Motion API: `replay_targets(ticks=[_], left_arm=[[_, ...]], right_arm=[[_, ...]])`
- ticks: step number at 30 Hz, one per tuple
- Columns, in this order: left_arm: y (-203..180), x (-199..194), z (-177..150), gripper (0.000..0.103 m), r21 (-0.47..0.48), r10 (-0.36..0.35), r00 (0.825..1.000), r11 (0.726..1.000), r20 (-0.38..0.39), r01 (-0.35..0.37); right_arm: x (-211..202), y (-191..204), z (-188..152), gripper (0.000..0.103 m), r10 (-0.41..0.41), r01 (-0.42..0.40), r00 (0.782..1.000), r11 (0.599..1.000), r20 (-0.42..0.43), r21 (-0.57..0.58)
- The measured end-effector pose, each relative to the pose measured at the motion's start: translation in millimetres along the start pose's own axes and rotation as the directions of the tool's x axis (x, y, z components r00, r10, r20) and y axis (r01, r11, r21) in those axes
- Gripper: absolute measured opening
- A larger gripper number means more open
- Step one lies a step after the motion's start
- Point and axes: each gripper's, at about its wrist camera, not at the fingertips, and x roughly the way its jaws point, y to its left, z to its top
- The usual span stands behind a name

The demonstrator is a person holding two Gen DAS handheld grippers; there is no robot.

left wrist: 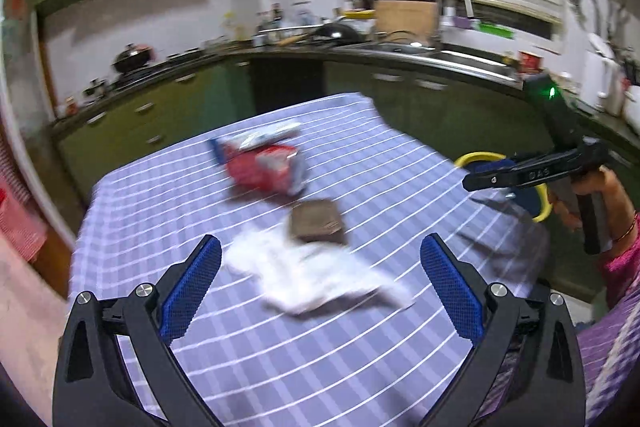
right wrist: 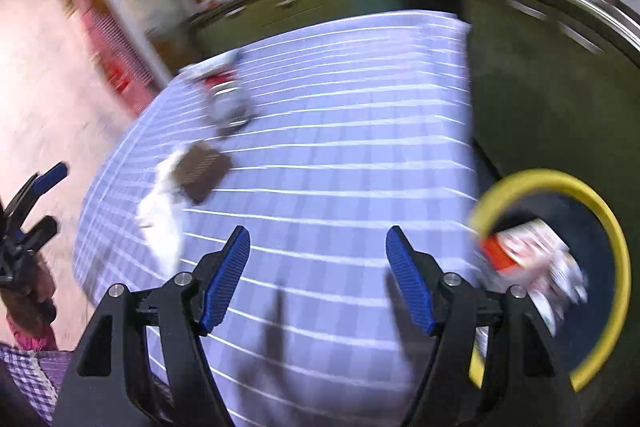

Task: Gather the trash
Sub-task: 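Grasp the brown foil food tray with the right gripper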

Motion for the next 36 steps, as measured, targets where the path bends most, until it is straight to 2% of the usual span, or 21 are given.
replay_targets(ticks=[3, 6, 12, 16, 20, 30, 33, 36], left_arm=[[12, -3, -10, 0.098, -0.025, 0.012, 1.000, 1.000, -0.007, -0.012], [19, -6, -16, 0.098, -0.039, 0.018, 1.000, 0.999, -0.008, -0.018], [22, -5, -23, 0.098, -0.060, 0.014, 1.000, 0.998, -0.014, -0.015], [25, -1, -26, 0.098, -0.074, 0.010, 0.999, 0.997, -0.031, -0.013], [29, 4, -29, 0.098, -0.094, 0.000, 0.999, 0.996, -0.043, -0.004], [35, 13, -29, 0.098, -0.124, -0.011, 0.998, 0.992, -0.062, 0.004], [35, 16, -29, 0.098, -0.124, -0.013, 0.998, 0.992, -0.067, 0.005], [34, 18, -30, 0.098, -0.120, -0.015, 0.997, 0.993, -0.072, 0.006]], right_arm=[[16, 31, 19, 0.067, 0.056, -0.059, 0.998, 0.993, -0.025, -0.104], [39, 59, 39, 0.067, 0.082, -0.095, 0.995, 0.968, -0.062, -0.231], [84, 87, 53, 0.067, 0.046, -0.111, 0.987, 0.888, -0.154, -0.447], [102, 98, 52, 0.067, 0.029, -0.126, 0.981, 0.842, -0.189, -0.524], [115, 99, 52, 0.067, 0.010, -0.130, 0.977, 0.820, -0.214, -0.557], [140, 117, 59, 0.067, 0.097, -0.231, 0.963, 0.778, -0.252, -0.584], [144, 120, 62, 0.067, 0.103, -0.237, 0.962, 0.775, -0.252, -0.586], [147, 121, 62, 0.058, 0.097, -0.235, 0.961, 0.776, -0.258, -0.585]])
